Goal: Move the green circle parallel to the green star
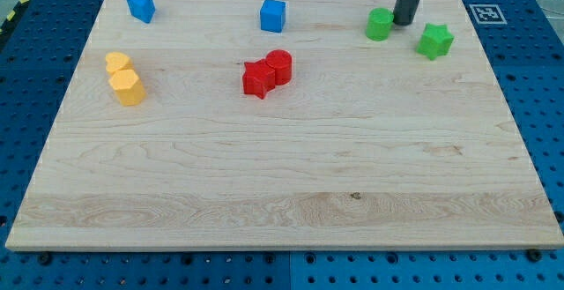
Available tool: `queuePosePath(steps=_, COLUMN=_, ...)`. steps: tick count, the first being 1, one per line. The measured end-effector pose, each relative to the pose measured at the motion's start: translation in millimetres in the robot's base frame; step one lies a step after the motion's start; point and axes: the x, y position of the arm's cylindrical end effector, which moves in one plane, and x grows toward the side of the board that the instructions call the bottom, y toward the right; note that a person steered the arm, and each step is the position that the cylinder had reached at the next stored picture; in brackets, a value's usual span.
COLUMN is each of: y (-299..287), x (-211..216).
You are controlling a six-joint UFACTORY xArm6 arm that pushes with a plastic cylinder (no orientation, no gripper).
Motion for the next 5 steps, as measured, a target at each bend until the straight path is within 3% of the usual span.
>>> queuePosePath(steps=1, y=-25.7, x=3.2)
queuePosePath(steps=3, y=-10.4, x=73.4)
queuePosePath(steps=5, y=-21.7, x=-12.1)
